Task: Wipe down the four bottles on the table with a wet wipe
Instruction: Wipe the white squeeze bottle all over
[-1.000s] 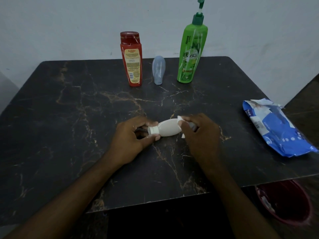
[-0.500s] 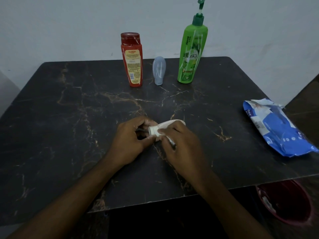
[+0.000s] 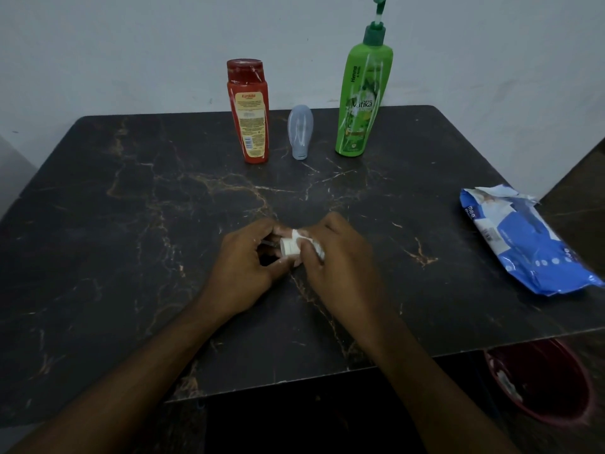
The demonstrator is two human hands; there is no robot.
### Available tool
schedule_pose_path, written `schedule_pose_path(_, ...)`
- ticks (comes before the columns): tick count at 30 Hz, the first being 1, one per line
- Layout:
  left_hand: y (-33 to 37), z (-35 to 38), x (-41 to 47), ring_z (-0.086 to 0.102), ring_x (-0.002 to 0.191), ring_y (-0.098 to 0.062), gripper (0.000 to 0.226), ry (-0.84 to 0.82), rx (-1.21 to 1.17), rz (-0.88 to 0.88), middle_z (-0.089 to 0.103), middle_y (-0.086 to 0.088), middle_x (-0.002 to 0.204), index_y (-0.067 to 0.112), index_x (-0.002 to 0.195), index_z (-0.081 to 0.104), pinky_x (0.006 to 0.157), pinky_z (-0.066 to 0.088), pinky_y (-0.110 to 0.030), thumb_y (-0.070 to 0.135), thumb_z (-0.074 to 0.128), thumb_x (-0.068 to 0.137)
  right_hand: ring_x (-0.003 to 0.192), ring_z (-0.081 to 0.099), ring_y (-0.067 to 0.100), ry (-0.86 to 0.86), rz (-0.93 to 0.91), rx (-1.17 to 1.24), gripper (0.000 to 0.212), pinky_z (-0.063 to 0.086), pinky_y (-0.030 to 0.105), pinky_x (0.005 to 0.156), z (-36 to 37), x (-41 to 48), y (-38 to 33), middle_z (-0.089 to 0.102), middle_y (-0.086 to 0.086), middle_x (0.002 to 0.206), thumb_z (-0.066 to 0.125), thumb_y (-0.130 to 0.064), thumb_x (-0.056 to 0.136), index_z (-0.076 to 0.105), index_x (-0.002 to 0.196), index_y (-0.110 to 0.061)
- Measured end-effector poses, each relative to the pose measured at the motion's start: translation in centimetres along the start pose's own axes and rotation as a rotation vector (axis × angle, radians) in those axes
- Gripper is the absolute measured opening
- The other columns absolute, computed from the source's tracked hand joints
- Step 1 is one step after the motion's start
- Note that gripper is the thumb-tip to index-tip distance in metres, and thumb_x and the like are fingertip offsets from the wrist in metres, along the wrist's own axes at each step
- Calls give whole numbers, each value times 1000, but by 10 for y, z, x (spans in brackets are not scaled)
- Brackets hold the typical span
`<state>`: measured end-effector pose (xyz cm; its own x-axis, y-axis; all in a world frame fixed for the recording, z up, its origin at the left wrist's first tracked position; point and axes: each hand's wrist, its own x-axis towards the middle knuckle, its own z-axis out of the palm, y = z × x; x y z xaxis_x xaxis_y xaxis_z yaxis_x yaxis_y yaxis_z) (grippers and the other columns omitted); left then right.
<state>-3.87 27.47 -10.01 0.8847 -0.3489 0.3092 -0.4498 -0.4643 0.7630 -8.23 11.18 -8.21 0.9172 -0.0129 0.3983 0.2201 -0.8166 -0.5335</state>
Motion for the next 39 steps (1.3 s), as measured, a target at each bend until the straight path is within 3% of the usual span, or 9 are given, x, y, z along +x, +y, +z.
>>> schedule_pose_path(5, 1, 0, 0, 69, 95, -7, 33, 16, 5, 11, 72, 11, 106, 19, 108, 73, 81, 59, -30, 18, 87, 79, 91, 57, 6, 104, 207, -26, 23, 31, 2, 65, -8, 8, 32, 63, 3, 110, 61, -23, 95, 69, 115, -14)
schedule_pose_path(11, 0, 1, 0, 70, 94, -7, 32, 38, 35, 26, 72, 8, 104, 15, 106, 73, 81, 59, -32, 17, 87, 78, 84, 55, 3, 74, 157, 55, 21, 36, 3, 65, -2, 3, 12, 62, -1, 106, 59, -22, 97, 70, 113, -15)
schedule_pose_path(15, -2, 1, -1, 69, 91, -8, 31, 19, 62, 25, 72, 5, 101, 14, 105, 70, 80, 59, -37, 15, 86, 79, 81, 57, 12, 10, 50, 119, 17, 50, 28, 72, 6, -1, -2, 56, -1, 102, 56, -17, 97, 71, 105, -12)
schedule_pose_path(18, 0, 0, -1, 68, 94, -4, 31, 26, 57, 19, 71, 11, 104, 18, 107, 71, 81, 58, -29, 19, 86, 80, 87, 55, 6, 32, 109, 102, 20, 40, 9, 69, -1, 3, 13, 58, -1, 107, 59, -20, 97, 69, 114, -17)
schedule_pose_path(24, 0, 0, 0, 67, 96, -3, 29, 16, 47, 14, 71, 13, 105, 19, 107, 71, 82, 57, -27, 18, 85, 82, 82, 56, 0, 107, 247, 187, 18, 38, 4, 68, -13, 14, 53, 66, -2, 100, 71, -22, 88, 74, 105, -18)
schedule_pose_path(27, -2, -1, 0, 69, 98, -5, 29, 9, -12, -13, 73, 11, 107, 18, 109, 72, 87, 58, -26, 14, 83, 83, 81, 64, -1, 17, 299, 364, 17, 46, 9, 68, -21, 18, 62, 72, -11, 97, 71, -23, 89, 77, 104, -22)
schedule_pose_path(31, -3, -4, 3, 72, 97, -9, 26, 14, -204, -89, 76, 6, 104, 14, 111, 72, 86, 57, -22, 6, 77, 87, 77, 66, 14, -124, 492, 869, 13, 51, 25, 58, -37, 24, 63, 77, -2, 95, 68, -12, 90, 78, 97, -17)
schedule_pose_path(36, -11, -9, 7, 75, 95, -25, 26, 6, -423, -110, 76, -6, 112, 7, 117, 71, 81, 62, -34, -2, 65, 93, 80, 64, 15, -222, 605, 1237, 16, 51, 21, 57, -45, 35, 61, 73, 8, 102, 59, -4, 93, 71, 104, -5)
schedule_pose_path(39, -12, -10, 8, 73, 100, -25, 26, 24, -522, -133, 75, -7, 116, 8, 114, 71, 78, 62, -31, -4, 62, 93, 84, 63, 20, -223, 574, 1240, 16, 54, 22, 59, -42, 40, 56, 72, 10, 106, 62, -6, 91, 72, 103, -4)
